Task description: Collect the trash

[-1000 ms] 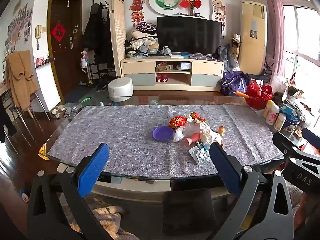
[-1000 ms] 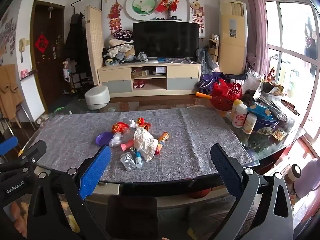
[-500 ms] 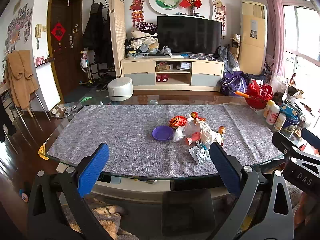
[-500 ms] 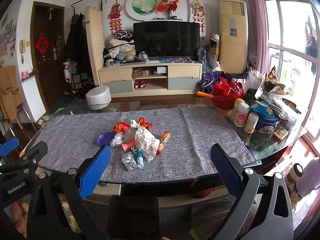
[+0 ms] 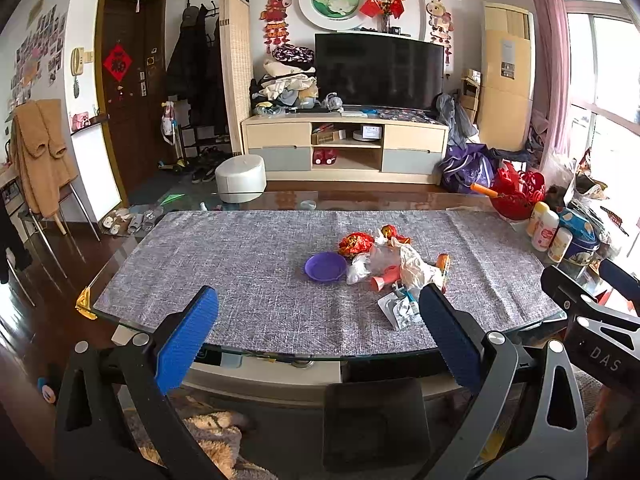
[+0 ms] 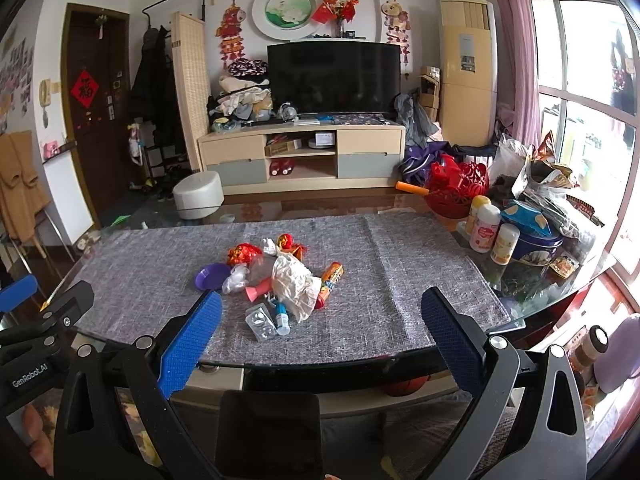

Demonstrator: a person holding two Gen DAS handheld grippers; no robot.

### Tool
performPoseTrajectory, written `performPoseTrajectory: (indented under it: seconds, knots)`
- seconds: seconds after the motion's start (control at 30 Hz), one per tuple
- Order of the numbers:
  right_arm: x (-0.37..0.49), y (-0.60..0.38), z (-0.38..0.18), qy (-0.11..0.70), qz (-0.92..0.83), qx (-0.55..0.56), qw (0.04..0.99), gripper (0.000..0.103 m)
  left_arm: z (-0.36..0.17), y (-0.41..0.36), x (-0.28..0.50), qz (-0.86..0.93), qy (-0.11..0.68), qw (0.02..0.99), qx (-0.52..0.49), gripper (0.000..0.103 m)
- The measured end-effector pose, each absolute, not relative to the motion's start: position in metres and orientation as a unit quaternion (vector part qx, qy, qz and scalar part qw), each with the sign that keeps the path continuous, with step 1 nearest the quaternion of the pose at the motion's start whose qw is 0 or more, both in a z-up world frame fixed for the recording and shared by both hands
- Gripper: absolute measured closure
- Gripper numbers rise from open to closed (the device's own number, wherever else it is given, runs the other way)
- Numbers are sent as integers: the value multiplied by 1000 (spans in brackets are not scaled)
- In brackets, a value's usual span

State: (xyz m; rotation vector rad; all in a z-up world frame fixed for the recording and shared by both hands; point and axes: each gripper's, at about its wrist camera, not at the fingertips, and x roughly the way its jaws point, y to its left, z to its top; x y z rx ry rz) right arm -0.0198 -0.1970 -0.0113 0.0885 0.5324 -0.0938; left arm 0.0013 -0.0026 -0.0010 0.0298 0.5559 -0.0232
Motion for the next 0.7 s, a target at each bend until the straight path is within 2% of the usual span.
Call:
performPoseTrajectory:
  seconds: [0.7]
  knots:
    - [-19, -193, -14, 262, -44, 47, 963, 3, 1, -1, 2, -10, 271, 962, 15, 8]
